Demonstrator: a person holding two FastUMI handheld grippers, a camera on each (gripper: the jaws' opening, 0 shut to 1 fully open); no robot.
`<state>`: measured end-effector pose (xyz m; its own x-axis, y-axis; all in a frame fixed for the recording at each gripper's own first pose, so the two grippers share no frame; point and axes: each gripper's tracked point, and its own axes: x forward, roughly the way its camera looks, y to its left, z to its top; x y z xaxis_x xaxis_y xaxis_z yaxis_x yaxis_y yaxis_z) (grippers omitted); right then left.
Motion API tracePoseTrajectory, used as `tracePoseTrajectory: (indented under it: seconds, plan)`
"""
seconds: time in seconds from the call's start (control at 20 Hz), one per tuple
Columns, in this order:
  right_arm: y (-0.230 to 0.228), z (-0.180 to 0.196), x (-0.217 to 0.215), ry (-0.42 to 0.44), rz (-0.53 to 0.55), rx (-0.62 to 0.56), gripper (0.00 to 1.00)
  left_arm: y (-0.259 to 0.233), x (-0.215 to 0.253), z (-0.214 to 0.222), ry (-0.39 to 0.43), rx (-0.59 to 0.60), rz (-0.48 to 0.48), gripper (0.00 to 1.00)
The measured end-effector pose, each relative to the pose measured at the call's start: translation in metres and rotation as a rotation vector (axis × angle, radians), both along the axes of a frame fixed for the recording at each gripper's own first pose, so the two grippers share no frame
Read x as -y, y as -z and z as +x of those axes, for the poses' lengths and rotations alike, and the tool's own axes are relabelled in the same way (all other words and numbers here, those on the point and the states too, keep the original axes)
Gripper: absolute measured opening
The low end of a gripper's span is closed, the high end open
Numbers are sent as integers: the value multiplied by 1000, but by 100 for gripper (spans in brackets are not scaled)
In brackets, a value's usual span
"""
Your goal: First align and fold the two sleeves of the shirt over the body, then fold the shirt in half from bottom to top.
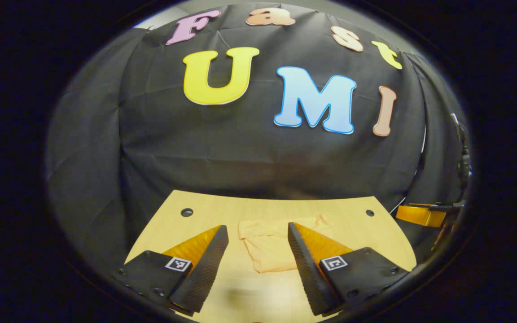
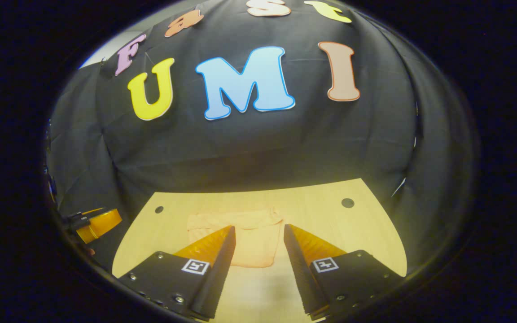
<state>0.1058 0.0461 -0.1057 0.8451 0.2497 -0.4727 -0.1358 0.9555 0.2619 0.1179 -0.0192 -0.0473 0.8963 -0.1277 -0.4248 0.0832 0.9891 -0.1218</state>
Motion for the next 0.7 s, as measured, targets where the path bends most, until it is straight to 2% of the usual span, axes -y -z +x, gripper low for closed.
tracePoseTrajectory:
  seconds: [0.1,0.15,0.2,0.3,0.35,0.4,0.45,0.7]
  plan:
    - [-10,-19,1,2,20,20,69,-9,1,-20,-4,10,-11,90]
    - [-13,-26,1,2,22,29,69,-11,2,-28,-8,12,-13,86]
    - [-17,-33,3,3,22,43,69,-12,0,-36,-10,16,-15,90]
    - [-23,-43,5,8,17,67,69,-13,-3,-49,-17,22,-9,90]
    - [-24,-47,6,10,15,74,69,-14,-5,-52,-22,24,-6,86]
    - [-24,-50,6,10,15,80,69,-15,-7,-56,-24,26,-7,90]
    - [-26,-53,5,10,14,84,69,-16,-9,-57,-27,28,-8,86]
    - [-30,-56,5,16,12,100,69,-24,-18,-55,-42,61,16,86]
